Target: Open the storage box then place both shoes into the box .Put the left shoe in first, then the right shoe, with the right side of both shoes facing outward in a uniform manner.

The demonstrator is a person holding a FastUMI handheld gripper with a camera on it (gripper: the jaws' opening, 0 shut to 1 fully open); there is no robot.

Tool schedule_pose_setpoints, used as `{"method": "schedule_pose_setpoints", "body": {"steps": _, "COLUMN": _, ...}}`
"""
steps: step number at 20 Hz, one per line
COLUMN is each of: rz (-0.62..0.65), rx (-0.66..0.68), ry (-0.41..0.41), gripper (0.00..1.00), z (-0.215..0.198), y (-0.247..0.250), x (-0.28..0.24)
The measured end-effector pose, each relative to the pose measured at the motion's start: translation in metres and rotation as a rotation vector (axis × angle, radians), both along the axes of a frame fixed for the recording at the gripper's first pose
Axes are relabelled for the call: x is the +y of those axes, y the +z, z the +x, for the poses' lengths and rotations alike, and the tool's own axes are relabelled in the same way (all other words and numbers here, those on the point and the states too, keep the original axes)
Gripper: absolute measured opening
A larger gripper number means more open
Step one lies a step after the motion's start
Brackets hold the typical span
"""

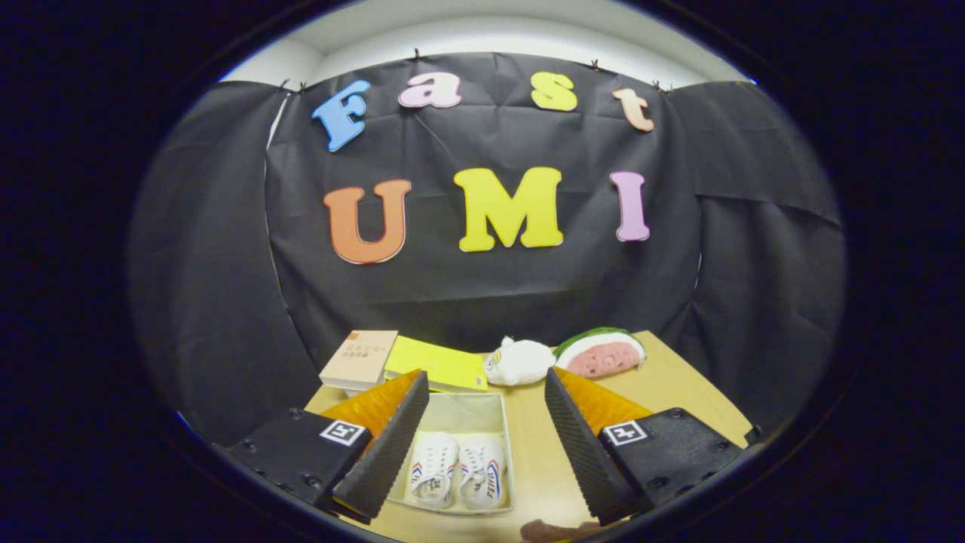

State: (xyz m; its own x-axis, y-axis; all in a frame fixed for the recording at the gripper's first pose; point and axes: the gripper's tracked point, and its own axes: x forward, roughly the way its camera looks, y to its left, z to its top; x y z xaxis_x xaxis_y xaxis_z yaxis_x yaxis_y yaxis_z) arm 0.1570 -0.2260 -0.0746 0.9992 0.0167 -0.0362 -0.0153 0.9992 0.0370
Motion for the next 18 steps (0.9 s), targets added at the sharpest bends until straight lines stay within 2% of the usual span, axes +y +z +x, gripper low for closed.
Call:
{"method": "schedule_pose_setpoints", "body": {"steps": 3, "rz": -0.064, "rx": -0.097, "ry": -0.027, "gripper": 0.99, "z": -0.023, "y": 0.019, "x": 0.001}}
{"method": "schedule_pose_setpoints", "body": {"steps": 6, "rz": -0.105, "rx": -0.155, "ry": -0.005, "gripper": 0.99, "z": -0.038, "y": 0.035, "x": 0.012}}
{"method": "schedule_pose_setpoints", "body": {"steps": 9, "rz": -0.112, "rx": -0.168, "ry": 0.005, "gripper": 1.0, "z": -0.047, "y": 0.04, "x": 0.017}}
{"method": "schedule_pose_setpoints", "body": {"steps": 12, "rz": -0.066, "rx": -0.171, "ry": 0.017, "gripper": 1.0, "z": -0.053, "y": 0.047, "x": 0.015}}
{"method": "schedule_pose_setpoints", "body": {"steps": 18, "rz": -0.041, "rx": -0.158, "ry": 0.007, "gripper": 1.0, "z": -0.058, "y": 0.05, "x": -0.019}}
